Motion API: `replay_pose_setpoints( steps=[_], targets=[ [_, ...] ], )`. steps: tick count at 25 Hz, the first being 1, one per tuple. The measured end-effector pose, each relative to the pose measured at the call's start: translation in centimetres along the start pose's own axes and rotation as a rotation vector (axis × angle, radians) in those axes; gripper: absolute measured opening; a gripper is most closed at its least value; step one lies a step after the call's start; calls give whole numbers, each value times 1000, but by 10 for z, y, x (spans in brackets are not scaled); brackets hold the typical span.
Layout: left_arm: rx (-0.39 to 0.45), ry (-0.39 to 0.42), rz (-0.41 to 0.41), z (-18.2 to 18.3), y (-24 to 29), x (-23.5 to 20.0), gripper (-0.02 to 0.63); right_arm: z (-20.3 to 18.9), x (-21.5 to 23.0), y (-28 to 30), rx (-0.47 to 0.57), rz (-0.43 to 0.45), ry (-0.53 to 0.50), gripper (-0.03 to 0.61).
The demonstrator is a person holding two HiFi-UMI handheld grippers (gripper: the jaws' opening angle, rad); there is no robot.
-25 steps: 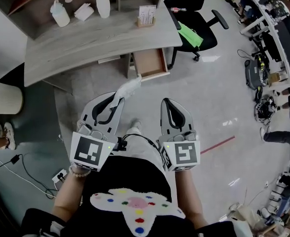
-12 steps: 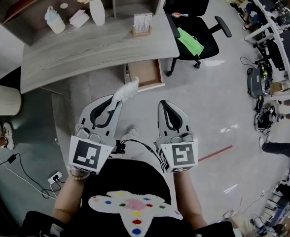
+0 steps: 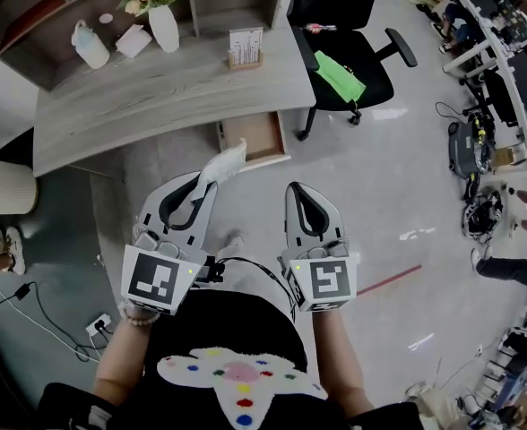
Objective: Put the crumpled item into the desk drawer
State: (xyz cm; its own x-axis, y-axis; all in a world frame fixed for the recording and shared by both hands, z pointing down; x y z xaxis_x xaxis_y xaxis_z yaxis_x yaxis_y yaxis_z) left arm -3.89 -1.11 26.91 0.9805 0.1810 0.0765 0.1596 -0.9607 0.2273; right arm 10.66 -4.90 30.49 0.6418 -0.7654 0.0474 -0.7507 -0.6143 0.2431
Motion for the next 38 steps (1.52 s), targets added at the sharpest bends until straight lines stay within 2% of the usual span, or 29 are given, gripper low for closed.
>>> replay_pose_setpoints(
  steps=[12,18,23,33,38],
  targets=[
    [12,38,-74,7,8,12,58,-3,9,-16,1,-71,28,3],
    [12,46,-113,12,21,6,58,0,13,-10,-35,-103,43,3],
    [15,50,-143,18,31,0,58,7,14,0,-11,-120,47,3],
    [-3,26,-183,9,44,-12,58,7,12,15,-33,-150,50,3],
    [-6,16,-197,7,49,-12,58,0,10,14,-86,-162,77,3]
  ],
)
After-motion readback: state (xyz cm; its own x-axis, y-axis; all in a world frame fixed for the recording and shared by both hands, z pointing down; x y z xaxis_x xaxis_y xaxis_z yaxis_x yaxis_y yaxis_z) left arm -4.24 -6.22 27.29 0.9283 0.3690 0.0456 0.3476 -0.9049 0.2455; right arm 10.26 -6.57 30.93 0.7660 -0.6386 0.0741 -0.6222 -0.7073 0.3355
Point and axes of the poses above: the fingertips, and each gripper's own axes: y forward along the fingers, x to its right, z out of its top, the point moved 2 cm from there along -y, backward along the fingers, and after that the axes turned 9 degrees about z, right-handed, at the moved point
